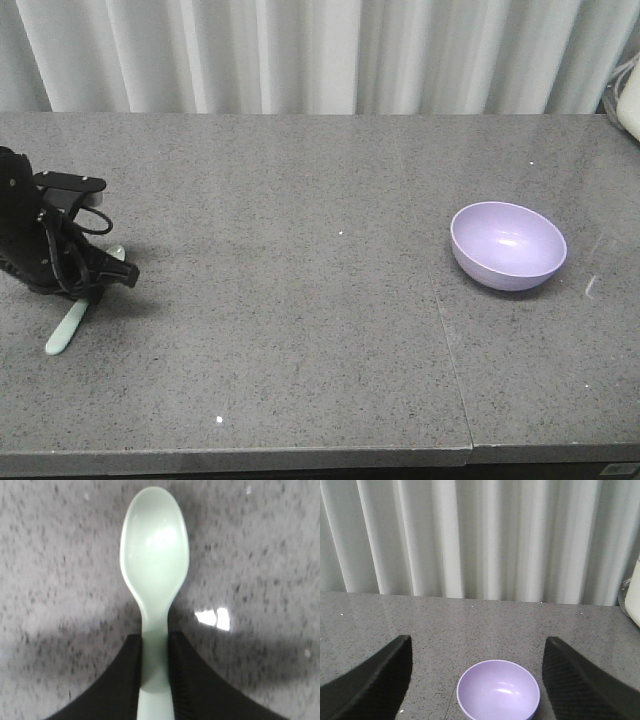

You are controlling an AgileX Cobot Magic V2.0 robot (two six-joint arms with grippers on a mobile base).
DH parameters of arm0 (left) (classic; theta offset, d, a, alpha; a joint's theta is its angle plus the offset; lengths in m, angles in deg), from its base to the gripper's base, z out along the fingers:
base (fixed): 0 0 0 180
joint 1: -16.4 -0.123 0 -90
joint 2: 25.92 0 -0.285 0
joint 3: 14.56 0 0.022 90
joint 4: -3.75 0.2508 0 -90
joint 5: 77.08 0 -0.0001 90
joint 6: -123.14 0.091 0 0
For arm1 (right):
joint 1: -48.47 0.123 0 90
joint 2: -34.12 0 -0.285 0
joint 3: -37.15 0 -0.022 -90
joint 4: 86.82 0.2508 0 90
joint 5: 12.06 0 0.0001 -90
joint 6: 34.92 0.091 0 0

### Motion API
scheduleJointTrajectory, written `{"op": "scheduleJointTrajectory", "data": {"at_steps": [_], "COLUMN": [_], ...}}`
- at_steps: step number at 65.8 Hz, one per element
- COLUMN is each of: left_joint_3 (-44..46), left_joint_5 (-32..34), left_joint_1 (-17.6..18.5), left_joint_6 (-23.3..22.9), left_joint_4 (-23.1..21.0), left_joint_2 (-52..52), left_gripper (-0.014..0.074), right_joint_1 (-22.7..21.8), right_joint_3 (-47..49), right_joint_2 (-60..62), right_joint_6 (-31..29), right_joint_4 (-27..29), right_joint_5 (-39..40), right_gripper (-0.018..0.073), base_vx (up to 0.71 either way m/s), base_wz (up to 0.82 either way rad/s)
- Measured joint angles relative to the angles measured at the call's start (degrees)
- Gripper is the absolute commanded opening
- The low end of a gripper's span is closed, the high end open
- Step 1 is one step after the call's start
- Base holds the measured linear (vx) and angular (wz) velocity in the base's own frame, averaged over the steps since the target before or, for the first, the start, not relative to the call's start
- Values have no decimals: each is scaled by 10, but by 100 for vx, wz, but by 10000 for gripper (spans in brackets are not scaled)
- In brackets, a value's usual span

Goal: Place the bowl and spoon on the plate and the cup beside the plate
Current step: 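Close the left gripper on the spoon handle and lift it, then move the right gripper to the lavender bowl rim and close on it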

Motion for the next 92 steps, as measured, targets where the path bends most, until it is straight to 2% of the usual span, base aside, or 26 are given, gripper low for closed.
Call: {"op": "scheduleJointTrajectory", "data": {"at_steps": [12,25,32,39,48,56,61,73,92], "left_joint_3": [-30,-31,-31,-31,-31,-31,-31,-31,-31], "left_joint_5": [-31,39,81,117,146,159,164,167,167], "left_joint_1": [-1,-1,-1,-1,-1,-1,-1,-1,-1], "left_joint_6": [3,5,5,5,5,6,6,6,6], "left_joint_4": [5,5,5,5,5,5,5,5,5], "left_joint_2": [72,222,297,362,426,458,468,468,468], "left_gripper": [-8,-8,-8,-8,-8,-8,-8,-8,-8], "right_joint_1": [0,0,-3,-31,-99,-144,-155,-157,-157], "right_joint_3": [74,191,237,270,288,289,289,289,289], "right_joint_2": [-37,-140,-201,-262,-339,-412,-450,-552,-642], "right_joint_6": [10,29,60,107,138,112,85,25,-31], "right_joint_4": [-1,-11,-39,-80,-103,-66,-29,39,78], "right_joint_5": [-29,-87,-108,-144,-186,-226,-244,-246,-246], "right_gripper": [496,496,496,496,496,496,496,496,496], "base_vx": [0,0,0,0,0,0,0,0,0], "base_wz": [0,0,0,0,0,0,0,0,0]}}
